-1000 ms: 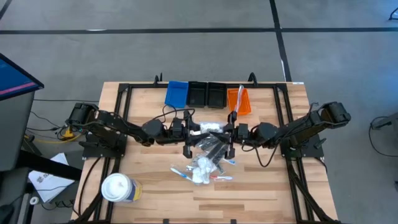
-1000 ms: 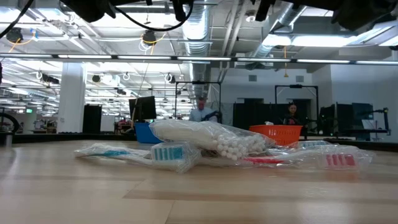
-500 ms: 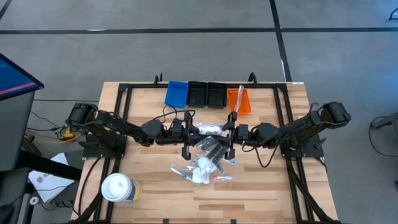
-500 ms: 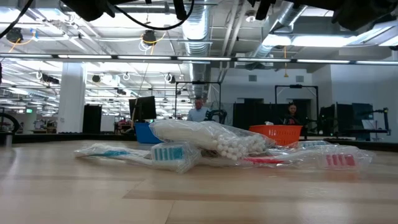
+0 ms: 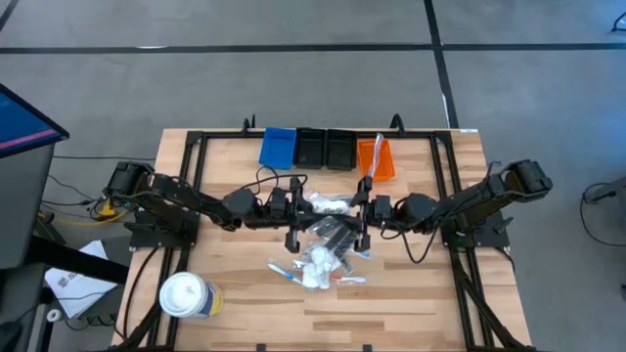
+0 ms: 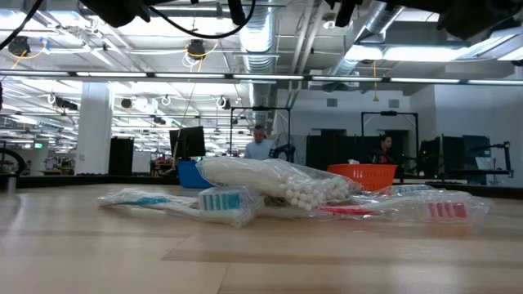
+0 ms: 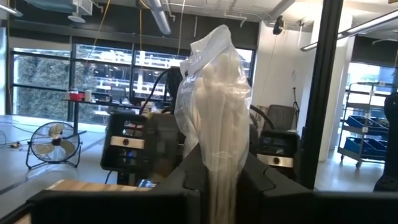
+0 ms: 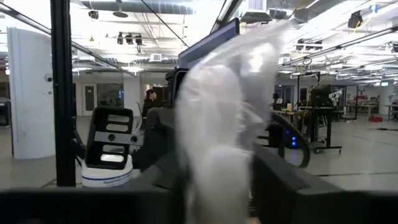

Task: Pick & Place Travel size toiletries
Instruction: Put the white vanity pack into the right black bin

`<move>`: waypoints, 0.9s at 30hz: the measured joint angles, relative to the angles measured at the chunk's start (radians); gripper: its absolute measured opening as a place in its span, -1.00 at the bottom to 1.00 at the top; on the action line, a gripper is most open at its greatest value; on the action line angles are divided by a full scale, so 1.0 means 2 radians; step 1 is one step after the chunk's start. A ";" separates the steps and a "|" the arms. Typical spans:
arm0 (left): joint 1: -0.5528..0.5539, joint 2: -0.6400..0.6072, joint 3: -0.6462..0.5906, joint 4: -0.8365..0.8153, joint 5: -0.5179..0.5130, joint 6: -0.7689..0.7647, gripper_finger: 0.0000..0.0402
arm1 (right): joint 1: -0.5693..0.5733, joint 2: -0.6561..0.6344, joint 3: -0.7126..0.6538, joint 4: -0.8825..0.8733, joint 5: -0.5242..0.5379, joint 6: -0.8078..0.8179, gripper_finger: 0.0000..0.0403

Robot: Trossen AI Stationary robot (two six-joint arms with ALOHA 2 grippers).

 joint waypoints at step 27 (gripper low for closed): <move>0.000 0.000 0.001 0.002 -0.002 -0.006 -0.75 | 0.012 -0.041 0.000 -0.053 0.018 -0.030 -0.84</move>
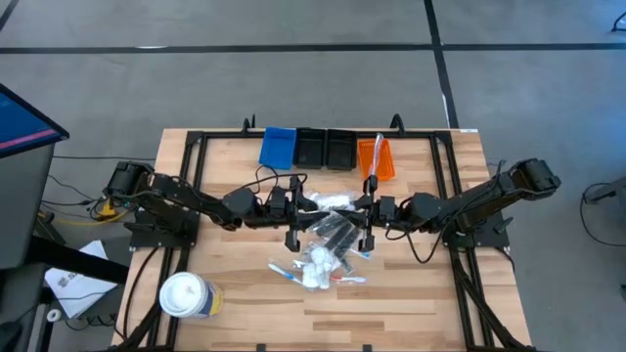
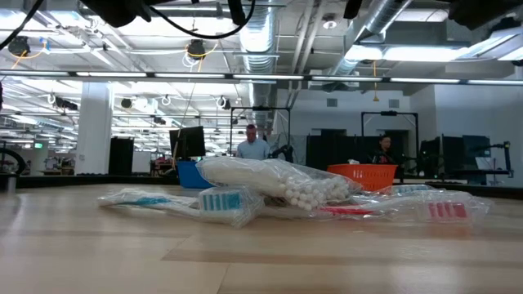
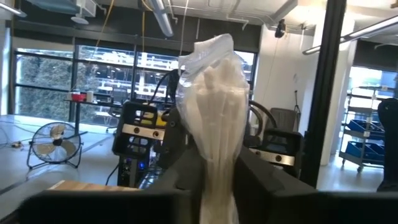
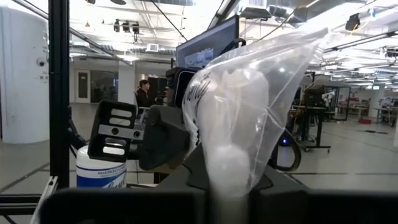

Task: Pick & Place Travel size toiletries
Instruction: Put the white vanity pack into the right black bin

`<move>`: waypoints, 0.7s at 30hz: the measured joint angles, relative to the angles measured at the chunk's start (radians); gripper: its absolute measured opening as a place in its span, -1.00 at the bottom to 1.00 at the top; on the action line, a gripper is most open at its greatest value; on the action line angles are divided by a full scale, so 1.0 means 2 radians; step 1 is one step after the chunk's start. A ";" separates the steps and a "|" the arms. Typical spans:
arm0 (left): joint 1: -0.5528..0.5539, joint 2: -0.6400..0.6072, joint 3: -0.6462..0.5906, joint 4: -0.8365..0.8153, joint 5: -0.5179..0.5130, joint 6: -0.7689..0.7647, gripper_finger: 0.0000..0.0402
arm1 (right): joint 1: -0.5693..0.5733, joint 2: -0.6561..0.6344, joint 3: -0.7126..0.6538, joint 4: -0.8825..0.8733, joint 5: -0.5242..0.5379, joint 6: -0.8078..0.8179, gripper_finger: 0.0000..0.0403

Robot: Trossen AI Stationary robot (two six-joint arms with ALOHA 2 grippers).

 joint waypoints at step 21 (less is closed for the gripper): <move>-0.005 -0.094 -0.001 -0.224 0.037 -0.070 -0.89 | -0.002 -0.178 0.022 -0.255 -0.005 0.046 0.30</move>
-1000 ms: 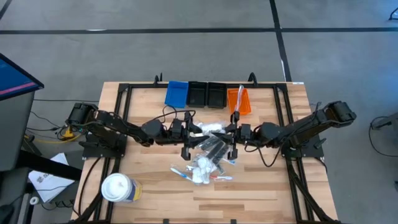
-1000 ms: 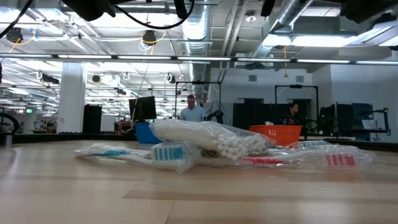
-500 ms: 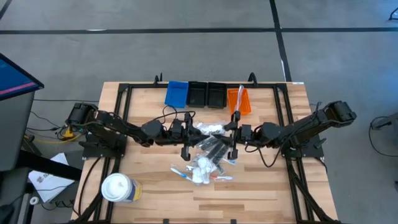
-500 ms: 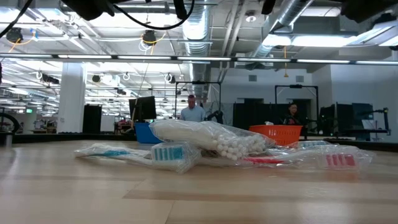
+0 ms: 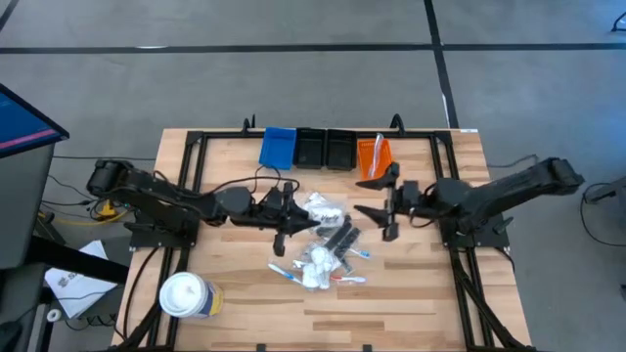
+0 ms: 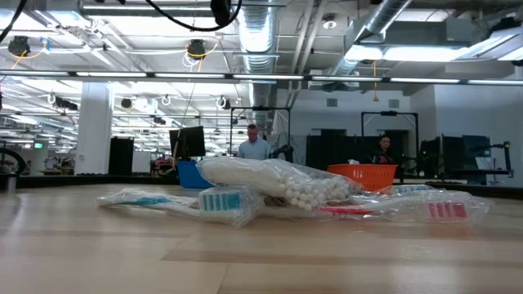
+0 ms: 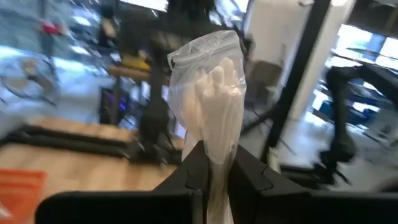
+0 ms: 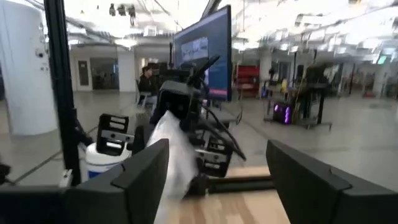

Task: Pick & Place Travel size toiletries
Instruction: Put the white vanity pack into the right black bin

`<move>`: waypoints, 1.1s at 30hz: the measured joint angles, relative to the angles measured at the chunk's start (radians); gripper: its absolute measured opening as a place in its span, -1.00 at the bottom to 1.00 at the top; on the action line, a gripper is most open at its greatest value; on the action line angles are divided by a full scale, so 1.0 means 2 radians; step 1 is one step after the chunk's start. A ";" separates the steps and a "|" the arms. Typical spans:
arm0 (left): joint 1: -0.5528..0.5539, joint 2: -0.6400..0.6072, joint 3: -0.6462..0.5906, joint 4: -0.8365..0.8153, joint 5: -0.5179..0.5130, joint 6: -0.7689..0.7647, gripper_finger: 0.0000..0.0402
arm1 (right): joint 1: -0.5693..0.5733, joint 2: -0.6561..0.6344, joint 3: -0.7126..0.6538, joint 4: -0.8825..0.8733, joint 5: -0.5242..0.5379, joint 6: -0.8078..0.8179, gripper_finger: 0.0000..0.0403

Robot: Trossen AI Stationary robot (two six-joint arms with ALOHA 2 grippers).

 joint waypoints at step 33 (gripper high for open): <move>0.024 0.024 0.000 0.033 0.111 0.010 -0.89 | -0.079 0.380 0.738 -0.924 -0.269 0.054 0.12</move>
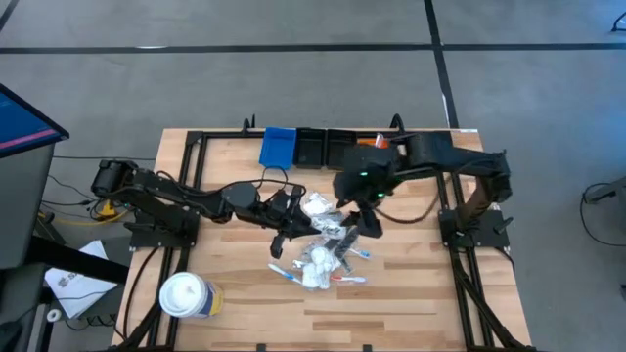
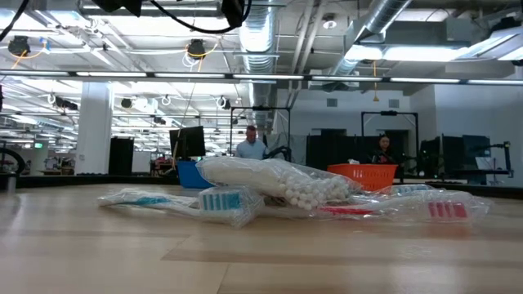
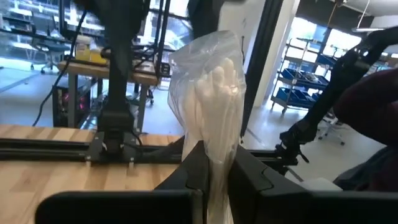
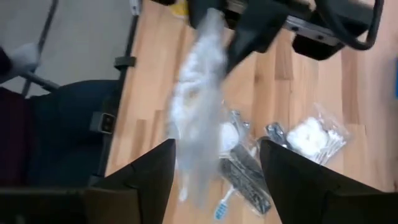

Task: Pick & Place Travel size toiletries
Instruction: Put the white vanity pack into the right black bin

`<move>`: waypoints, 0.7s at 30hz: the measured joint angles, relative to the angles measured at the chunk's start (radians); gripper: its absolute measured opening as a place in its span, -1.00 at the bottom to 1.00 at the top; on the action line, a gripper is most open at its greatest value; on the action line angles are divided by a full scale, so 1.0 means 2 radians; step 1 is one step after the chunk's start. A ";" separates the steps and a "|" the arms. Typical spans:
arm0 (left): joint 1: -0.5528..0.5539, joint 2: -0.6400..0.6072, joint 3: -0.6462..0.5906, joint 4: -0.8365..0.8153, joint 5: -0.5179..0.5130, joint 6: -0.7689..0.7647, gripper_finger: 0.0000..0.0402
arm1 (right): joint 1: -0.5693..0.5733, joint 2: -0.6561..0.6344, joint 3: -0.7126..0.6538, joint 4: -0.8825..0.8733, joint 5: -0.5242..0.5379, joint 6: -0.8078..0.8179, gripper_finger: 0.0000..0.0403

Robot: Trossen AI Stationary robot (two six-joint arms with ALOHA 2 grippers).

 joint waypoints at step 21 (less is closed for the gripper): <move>0.002 0.000 0.000 -0.003 -0.012 0.001 -0.88 | 0.008 0.014 0.002 0.034 -0.019 -0.006 -0.39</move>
